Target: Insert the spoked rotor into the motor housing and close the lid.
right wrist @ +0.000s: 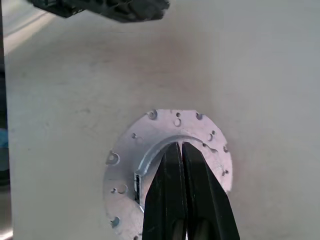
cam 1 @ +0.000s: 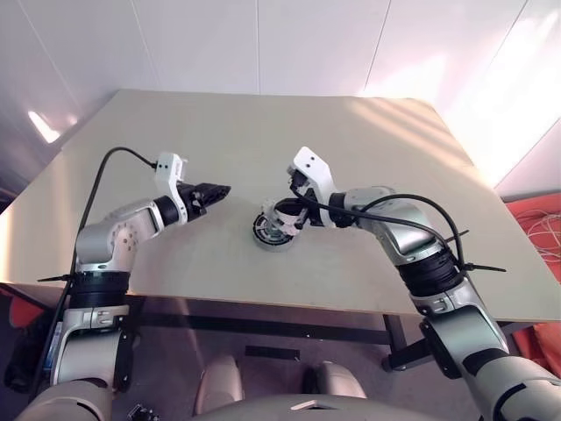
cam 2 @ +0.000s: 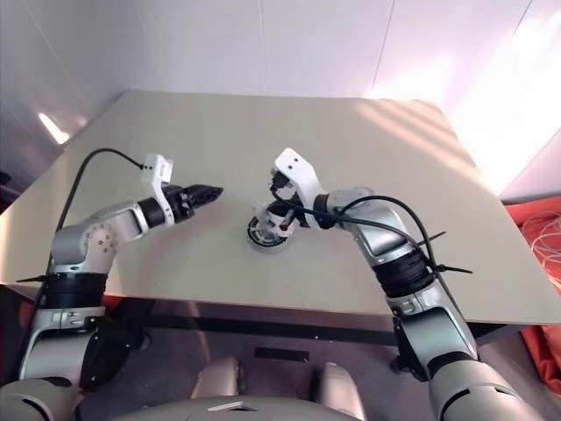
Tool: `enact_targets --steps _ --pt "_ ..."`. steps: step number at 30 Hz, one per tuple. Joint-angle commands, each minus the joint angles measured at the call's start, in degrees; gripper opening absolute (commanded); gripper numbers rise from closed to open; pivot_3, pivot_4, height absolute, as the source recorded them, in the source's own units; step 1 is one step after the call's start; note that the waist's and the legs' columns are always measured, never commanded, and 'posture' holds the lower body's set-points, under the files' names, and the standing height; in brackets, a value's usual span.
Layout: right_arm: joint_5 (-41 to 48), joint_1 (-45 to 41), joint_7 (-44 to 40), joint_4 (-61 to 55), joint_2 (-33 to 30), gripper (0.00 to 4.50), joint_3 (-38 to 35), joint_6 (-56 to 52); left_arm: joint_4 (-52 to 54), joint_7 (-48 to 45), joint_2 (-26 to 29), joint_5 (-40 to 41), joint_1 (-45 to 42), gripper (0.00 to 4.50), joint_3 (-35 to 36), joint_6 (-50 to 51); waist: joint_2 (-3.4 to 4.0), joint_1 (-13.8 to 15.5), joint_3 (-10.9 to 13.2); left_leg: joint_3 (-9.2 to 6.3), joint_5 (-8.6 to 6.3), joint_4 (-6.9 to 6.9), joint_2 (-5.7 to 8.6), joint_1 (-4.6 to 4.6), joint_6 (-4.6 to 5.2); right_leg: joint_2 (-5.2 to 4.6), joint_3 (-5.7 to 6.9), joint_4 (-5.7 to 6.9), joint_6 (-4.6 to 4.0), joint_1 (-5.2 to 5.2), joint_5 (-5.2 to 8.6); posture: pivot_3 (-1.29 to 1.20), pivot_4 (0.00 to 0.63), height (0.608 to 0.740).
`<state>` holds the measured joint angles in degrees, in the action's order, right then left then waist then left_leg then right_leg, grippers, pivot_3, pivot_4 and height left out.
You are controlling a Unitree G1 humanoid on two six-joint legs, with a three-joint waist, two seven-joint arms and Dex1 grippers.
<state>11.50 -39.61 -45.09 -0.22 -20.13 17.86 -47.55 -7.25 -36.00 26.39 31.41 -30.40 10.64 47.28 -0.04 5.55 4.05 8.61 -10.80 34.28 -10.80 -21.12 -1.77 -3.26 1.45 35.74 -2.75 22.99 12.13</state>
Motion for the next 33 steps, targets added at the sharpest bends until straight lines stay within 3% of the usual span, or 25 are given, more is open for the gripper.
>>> enact_targets --steps 1,12,17,22,32,33 --pt "-0.8 -2.1 1.8 2.2 2.0 0.02 -0.1 1.4 1.9 0.0 1.4 0.8 -1.8 2.58 2.2 -1.3 0.0 0.0 0.0 -0.01 0.0 0.0 0.0 0.0 0.0 0.0 0.0 0.0 0.0 -0.01 0.0 0.0 0.0 0.74" --pt "-0.7 -0.5 4.4 9.8 5.9 0.02 -2.2 3.4 2.4 0.5 2.1 1.0 -4.0 2.58 3.3 -1.4 -0.01 0.0 0.0 0.0 0.01 0.0 0.0 0.0 -0.02 0.0 0.01 0.0 0.0 -0.02 0.0 0.0 0.0 0.74" --pt "0.9 0.3 3.0 12.1 4.7 0.02 -5.1 4.1 0.4 0.4 2.2 0.4 -4.5 2.58 3.3 -2.2 -0.01 0.0 0.0 0.0 0.01 0.0 0.0 -0.01 -0.02 0.0 0.01 -0.01 0.0 -0.02 0.0 0.0 0.0 0.74" --pt "-1.0 4.0 0.8 13.8 3.0 0.02 -3.8 10.6 -1.5 0.1 2.2 0.5 -5.6 2.58 3.5 -2.7 -0.01 0.1 0.0 0.01 0.01 0.0 0.0 -0.02 -0.02 0.0 0.01 -0.02 0.0 -0.03 0.0 0.0 0.0 0.74" --pt "-1.5 5.6 -0.1 14.5 2.9 0.02 -4.2 13.6 -2.4 -0.1 2.0 0.7 -5.9 2.58 3.4 -2.5 -0.03 0.0 0.0 0.01 0.01 0.0 0.0 0.02 -0.01 0.0 0.01 -0.02 0.0 -0.06 0.0 0.0 0.0 0.74" --pt "0.6 5.8 -0.4 11.4 3.0 0.02 -6.3 13.2 -2.1 0.0 0.0 2.4 -4.8 2.58 3.1 -0.3 -0.03 0.0 0.0 0.01 0.01 0.0 0.0 0.02 -0.02 0.0 0.02 -0.02 0.0 -0.06 0.0 0.0 0.0 0.74"
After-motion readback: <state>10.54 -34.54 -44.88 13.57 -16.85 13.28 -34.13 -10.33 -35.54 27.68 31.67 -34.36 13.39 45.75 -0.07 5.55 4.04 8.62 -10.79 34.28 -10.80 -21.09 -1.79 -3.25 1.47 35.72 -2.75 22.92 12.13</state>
